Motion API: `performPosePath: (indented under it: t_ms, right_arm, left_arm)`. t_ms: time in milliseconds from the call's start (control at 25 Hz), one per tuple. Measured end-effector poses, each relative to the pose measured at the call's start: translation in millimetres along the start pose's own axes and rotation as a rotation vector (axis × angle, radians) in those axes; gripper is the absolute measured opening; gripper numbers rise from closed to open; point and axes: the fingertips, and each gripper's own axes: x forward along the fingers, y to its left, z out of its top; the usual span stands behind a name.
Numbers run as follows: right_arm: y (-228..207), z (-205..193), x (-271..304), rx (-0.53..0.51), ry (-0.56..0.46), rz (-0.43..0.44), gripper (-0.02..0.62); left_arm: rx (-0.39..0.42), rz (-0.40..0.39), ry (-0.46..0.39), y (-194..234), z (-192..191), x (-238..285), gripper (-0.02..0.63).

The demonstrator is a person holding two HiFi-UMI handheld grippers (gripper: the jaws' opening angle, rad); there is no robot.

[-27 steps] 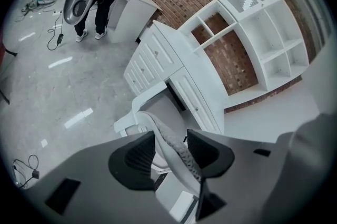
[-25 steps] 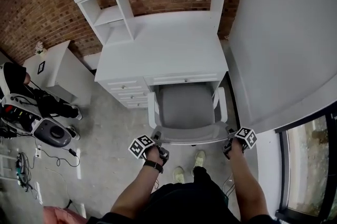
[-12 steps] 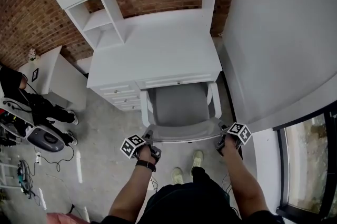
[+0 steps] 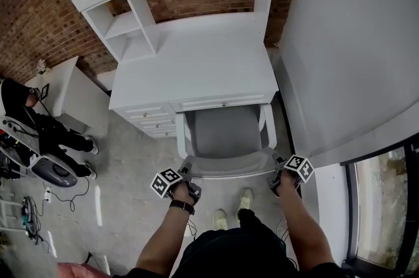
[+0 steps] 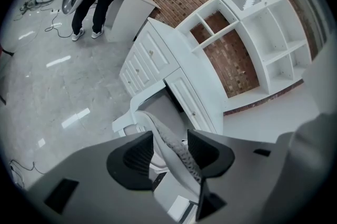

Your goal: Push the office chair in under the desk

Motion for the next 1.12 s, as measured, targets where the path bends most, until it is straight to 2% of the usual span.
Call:
performPosePath:
  t_ms: [320,680,920,1120]
  right_arm:
    - [5,-3,-3,-0.057,0.001,0.026,0.206]
    - [12,-11,-31,-0.077,-0.034,0.032,0.202]
    - [21,-28,-63,-0.087,-0.044,0.048,0.151]
    - [45,-48,-81,-0.115,-0.033,0.14,0.067]
  left_arm:
    - [0.07,-0.046,0.014,-3,0,-4,0.227]
    - [0.138,-0.057,-0.016,-2,8,-32,0.222]
    - [0.16,-0.087,-0.057,-8,15,-63,0.192]
    - [0.187,-0.171,-0.091,-34,22,-85,0.16]
